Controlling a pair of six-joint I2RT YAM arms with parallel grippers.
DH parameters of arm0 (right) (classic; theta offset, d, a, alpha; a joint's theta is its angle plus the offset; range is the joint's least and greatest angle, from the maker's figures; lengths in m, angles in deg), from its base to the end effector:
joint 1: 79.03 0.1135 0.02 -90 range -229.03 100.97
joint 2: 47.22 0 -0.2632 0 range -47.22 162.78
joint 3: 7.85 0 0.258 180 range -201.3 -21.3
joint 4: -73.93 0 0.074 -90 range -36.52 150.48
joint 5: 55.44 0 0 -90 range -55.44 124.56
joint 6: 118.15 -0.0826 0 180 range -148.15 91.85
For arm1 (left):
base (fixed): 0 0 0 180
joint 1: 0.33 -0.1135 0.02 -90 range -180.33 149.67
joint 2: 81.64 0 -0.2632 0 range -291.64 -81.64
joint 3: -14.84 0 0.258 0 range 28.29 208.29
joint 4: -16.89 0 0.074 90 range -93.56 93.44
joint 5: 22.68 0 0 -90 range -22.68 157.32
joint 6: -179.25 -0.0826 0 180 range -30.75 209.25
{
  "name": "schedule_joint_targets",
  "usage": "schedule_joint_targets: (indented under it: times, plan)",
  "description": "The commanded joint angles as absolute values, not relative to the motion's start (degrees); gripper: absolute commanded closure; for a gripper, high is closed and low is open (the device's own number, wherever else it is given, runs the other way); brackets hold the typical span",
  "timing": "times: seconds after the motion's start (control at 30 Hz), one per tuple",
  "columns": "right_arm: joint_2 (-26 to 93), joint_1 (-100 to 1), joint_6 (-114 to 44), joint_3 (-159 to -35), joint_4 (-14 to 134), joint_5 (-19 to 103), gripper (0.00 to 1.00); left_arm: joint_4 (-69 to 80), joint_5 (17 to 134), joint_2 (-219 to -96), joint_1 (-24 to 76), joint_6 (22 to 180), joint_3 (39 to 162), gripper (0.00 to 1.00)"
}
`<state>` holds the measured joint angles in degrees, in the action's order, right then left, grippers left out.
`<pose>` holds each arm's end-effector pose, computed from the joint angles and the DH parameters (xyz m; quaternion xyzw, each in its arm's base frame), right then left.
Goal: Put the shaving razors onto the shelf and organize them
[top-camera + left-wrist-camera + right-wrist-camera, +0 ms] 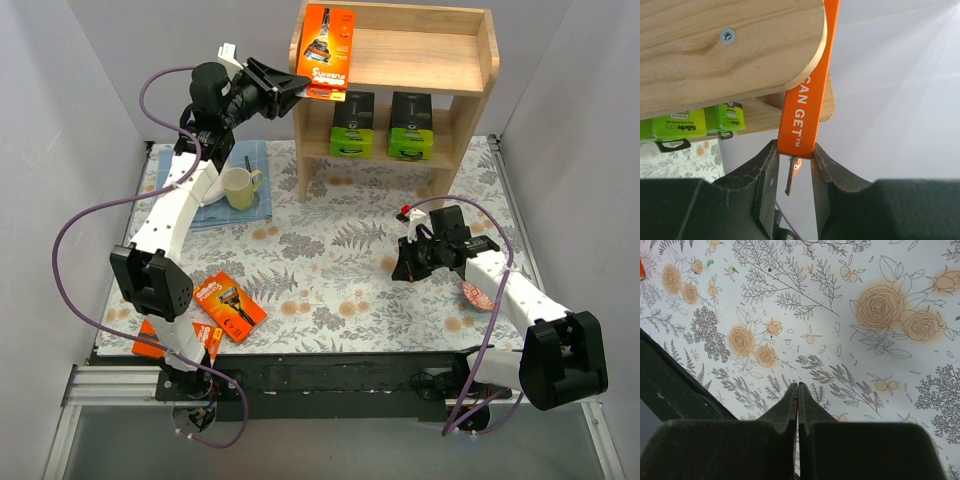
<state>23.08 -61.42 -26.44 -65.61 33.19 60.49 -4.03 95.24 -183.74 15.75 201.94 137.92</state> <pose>0.2481 0.1167 0.1864 -0.2249 0.8999 0.2533 0.2746 0.4342 -0.1654 0.4634 -0.3986 0.5837 -0.6928 0.1431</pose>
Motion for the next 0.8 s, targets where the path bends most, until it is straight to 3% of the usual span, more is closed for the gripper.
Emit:
schedule_joint_targets:
  times: [0.0, 0.2, 0.5, 0.6, 0.7, 0.77]
  plan:
    - [21.5, -62.5, -25.3, -65.0, 33.8, 59.4, 0.99, -6.0, 90.9, -183.9, 16.4, 215.0, 142.6, 0.86]
    - [22.2, -63.0, -25.3, -64.7, 34.4, 60.0, 0.99, -5.0, 91.7, -185.5, 16.6, 215.6, 144.5, 0.60]
    - [22.6, -63.4, -26.0, -64.3, 35.0, 61.4, 0.99, -4.8, 92.3, -184.7, 16.9, 214.9, 141.7, 0.51]
    - [22.4, -63.5, -25.8, -65.8, 34.1, 63.5, 0.99, -5.4, 91.8, -181.1, 16.9, 210.9, 139.0, 0.40]
    - [21.9, -63.5, -25.9, -67.4, 34.3, 64.1, 0.98, -4.6, 93.2, -176.3, 16.6, 204.4, 134.8, 0.22]
    - [21.9, -63.4, -25.9, -68.1, 34.5, 63.7, 0.98, -4.3, 94.2, -173.1, 16.4, 199.6, 132.6, 0.16]
